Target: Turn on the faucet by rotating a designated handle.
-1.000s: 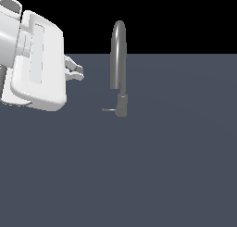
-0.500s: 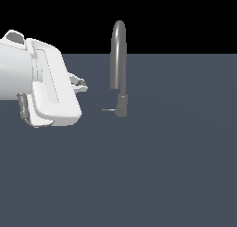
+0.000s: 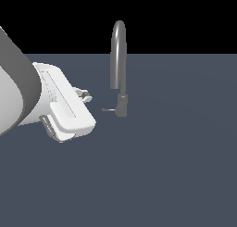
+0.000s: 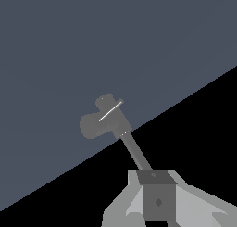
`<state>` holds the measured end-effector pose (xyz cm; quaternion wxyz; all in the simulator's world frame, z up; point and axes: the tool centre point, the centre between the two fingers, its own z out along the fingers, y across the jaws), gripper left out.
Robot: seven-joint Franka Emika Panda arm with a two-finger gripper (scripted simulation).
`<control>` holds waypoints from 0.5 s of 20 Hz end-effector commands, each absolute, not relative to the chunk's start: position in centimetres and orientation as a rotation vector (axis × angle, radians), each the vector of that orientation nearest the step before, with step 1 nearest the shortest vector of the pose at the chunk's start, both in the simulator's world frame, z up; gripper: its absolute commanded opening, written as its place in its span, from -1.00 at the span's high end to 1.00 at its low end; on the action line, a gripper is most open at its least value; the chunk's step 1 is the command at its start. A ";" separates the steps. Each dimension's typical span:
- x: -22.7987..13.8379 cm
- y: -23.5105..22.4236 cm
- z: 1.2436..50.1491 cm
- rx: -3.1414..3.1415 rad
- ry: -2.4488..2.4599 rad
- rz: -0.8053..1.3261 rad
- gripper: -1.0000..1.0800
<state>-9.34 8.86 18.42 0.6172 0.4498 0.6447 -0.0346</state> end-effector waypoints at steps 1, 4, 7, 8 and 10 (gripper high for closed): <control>-9.1 8.7 17.6 0.976 1.496 -0.078 1.00; -8.7 8.5 16.6 0.905 1.510 -0.077 1.00; -8.3 8.2 15.6 0.835 1.521 -0.077 1.00; -8.2 8.1 15.3 0.811 1.525 -0.077 1.00; -8.0 7.9 14.7 0.764 1.532 -0.077 1.00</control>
